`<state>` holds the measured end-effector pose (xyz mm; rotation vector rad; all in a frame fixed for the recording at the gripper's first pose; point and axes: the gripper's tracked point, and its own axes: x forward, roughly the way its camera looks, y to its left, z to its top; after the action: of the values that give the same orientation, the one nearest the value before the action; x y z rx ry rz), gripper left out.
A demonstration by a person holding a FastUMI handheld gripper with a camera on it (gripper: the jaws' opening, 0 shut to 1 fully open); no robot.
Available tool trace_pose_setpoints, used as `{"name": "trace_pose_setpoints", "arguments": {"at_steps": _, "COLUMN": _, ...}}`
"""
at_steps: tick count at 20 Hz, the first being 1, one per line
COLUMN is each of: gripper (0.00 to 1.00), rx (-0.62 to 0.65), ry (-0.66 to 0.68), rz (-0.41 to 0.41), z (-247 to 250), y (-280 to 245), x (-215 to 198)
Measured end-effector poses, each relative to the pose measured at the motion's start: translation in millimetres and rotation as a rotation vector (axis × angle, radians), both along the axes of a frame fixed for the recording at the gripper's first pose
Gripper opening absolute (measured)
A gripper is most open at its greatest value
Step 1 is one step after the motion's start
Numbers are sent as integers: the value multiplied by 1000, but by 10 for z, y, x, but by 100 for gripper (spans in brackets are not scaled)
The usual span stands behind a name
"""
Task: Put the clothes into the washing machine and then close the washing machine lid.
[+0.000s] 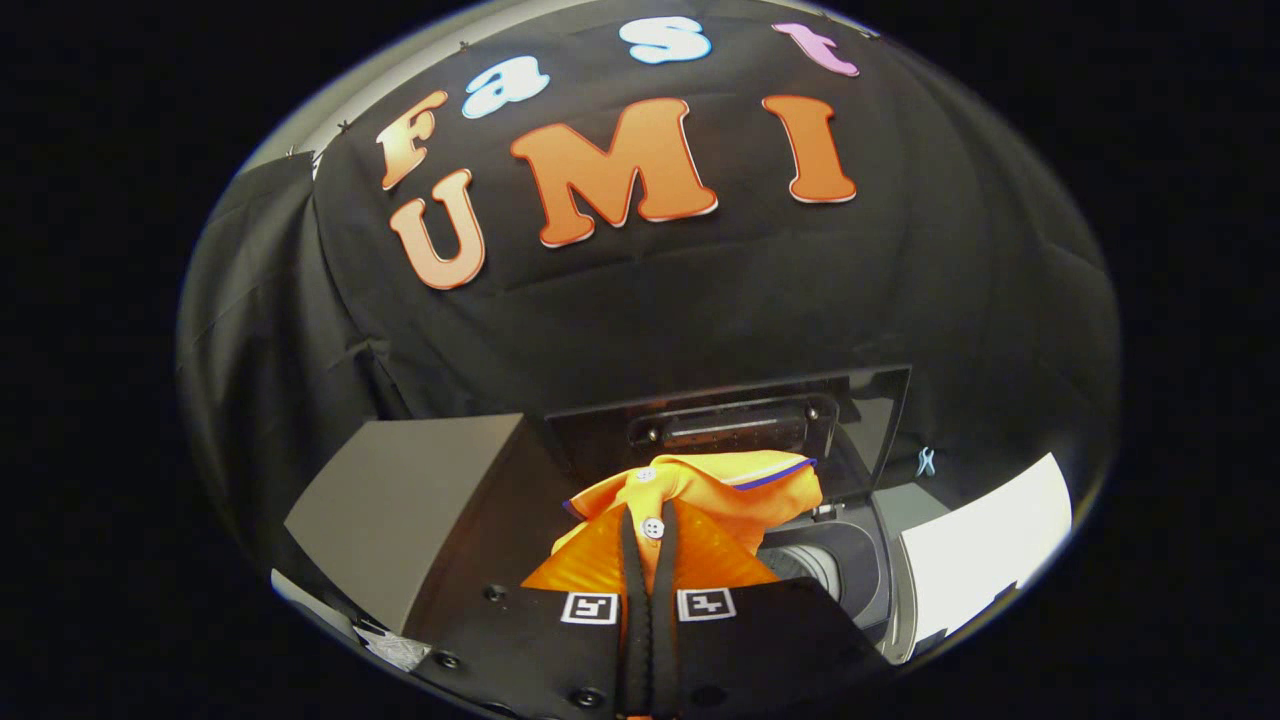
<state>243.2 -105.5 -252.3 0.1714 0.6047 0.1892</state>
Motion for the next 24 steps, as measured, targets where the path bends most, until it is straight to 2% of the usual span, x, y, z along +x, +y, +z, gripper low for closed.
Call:
{"name": "trace_pose_setpoints", "arguments": {"at_steps": 8, "gripper": 8, "rx": 9, "ry": 111, "rz": -22, "z": -935, "y": -198, "x": 169}}
{"name": "trace_pose_setpoints", "arguments": {"at_steps": 19, "gripper": 8, "rx": 28, "ry": 381, "rz": -95, "z": -2798, "y": -349, "x": 257}}
{"name": "trace_pose_setpoints", "arguments": {"at_steps": 24, "gripper": 8, "rx": 9, "ry": 446, "rz": -104, "z": -3222, "y": -341, "x": 257}}
